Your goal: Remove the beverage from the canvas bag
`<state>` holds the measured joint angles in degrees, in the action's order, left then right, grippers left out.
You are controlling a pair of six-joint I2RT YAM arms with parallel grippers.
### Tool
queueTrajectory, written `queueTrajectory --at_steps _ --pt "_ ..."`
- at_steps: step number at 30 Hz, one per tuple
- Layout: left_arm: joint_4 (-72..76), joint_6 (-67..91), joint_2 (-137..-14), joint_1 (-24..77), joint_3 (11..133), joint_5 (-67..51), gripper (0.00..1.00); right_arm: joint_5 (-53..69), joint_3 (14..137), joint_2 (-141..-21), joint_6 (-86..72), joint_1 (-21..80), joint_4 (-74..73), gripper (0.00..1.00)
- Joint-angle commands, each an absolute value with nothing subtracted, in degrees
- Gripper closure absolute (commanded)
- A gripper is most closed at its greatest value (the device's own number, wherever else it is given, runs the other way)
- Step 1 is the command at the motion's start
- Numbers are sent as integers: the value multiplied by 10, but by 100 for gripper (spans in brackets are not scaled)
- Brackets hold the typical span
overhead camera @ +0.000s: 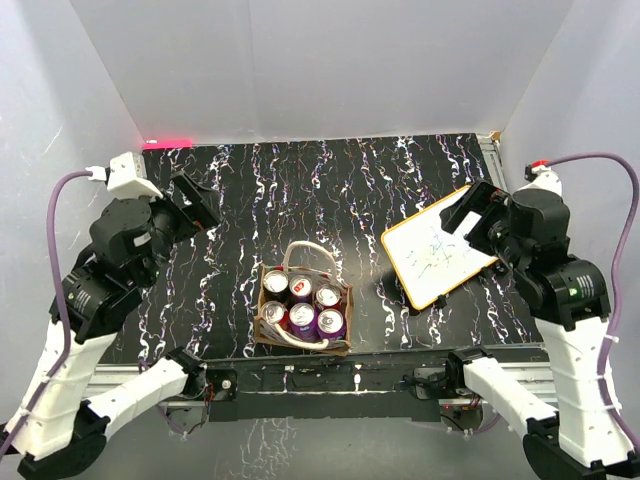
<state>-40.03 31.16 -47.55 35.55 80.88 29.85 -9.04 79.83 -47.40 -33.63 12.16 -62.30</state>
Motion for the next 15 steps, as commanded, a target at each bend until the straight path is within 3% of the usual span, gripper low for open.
queueTrajectory --at_steps 1,15 --pt "-415 335 -493 277 827 226 3 -81 841 -506 -310 113 -628 2" --pt "-435 401 -532 67 785 -112 3 112 823 -559 -304 93 -567 2"
